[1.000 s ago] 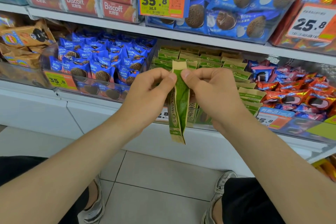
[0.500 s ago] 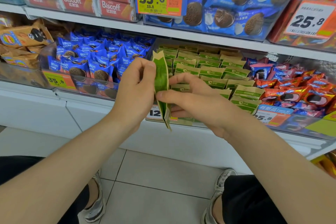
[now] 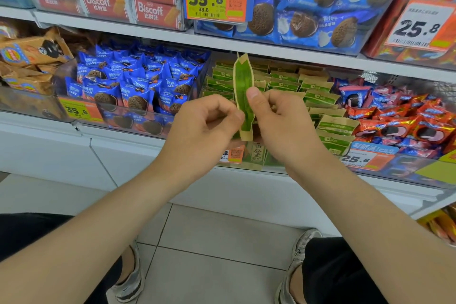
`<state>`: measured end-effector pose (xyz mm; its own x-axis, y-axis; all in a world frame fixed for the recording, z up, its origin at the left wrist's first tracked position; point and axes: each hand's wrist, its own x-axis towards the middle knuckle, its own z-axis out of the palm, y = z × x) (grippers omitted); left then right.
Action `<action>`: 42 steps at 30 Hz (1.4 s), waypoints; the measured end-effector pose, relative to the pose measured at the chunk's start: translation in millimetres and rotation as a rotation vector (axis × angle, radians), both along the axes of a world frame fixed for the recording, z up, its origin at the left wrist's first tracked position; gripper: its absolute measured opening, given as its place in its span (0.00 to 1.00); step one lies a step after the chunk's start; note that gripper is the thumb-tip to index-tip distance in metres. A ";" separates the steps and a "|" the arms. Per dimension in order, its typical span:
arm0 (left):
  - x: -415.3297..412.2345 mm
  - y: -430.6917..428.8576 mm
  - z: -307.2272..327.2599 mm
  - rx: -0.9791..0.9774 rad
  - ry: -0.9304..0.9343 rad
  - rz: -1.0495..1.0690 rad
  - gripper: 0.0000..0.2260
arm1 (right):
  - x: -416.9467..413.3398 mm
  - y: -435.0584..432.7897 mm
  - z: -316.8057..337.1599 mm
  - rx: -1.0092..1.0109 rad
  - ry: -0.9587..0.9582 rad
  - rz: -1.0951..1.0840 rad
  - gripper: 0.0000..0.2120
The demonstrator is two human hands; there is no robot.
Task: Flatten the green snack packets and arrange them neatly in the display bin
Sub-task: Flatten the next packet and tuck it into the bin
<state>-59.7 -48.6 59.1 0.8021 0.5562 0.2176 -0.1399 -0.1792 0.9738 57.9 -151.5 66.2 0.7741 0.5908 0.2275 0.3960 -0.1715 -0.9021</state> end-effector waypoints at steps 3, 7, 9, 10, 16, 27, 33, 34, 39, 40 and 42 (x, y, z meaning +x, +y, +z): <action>-0.5 2.3 -0.6 -0.001 0.012 -0.028 0.08 | 6.0 1.1 -2.6 0.006 -0.001 -0.032 0.20; -0.9 3.3 -0.8 -0.029 0.019 -0.034 0.07 | 8.7 -1.6 -1.8 0.029 -0.012 -0.026 0.16; -0.5 3.0 -0.5 -0.035 0.031 -0.030 0.07 | 7.7 -1.4 -2.5 0.033 -0.012 -0.032 0.17; -0.4 3.2 -0.2 -0.042 0.032 -0.026 0.07 | 7.2 -1.3 -2.8 0.042 -0.005 -0.032 0.17; -1.4 2.1 6.2 -0.161 -0.001 0.059 0.08 | 1.6 -2.7 6.3 0.184 0.484 -0.022 0.28; 1.1 6.6 2.2 -0.409 0.027 0.038 0.09 | -5.0 0.7 13.7 0.274 0.626 0.022 0.16; -1.7 10.7 1.4 -0.460 0.001 0.119 0.11 | -6.6 -3.7 12.8 0.296 0.780 0.141 0.14; -2.6 11.5 0.8 -0.336 0.024 0.173 0.12 | -6.3 -4.1 11.1 0.280 0.715 0.127 0.14; -8.3 2.4 1.6 0.166 0.086 0.163 0.21 | -7.6 -3.0 5.1 0.293 0.317 0.016 0.09; -9.3 0.2 1.4 0.166 0.111 0.121 0.25 | -8.0 -3.3 5.7 0.293 0.276 0.009 0.08; -10.5 -0.4 0.1 0.148 0.172 0.065 0.28 | -9.2 -4.6 7.1 0.283 0.229 0.003 0.07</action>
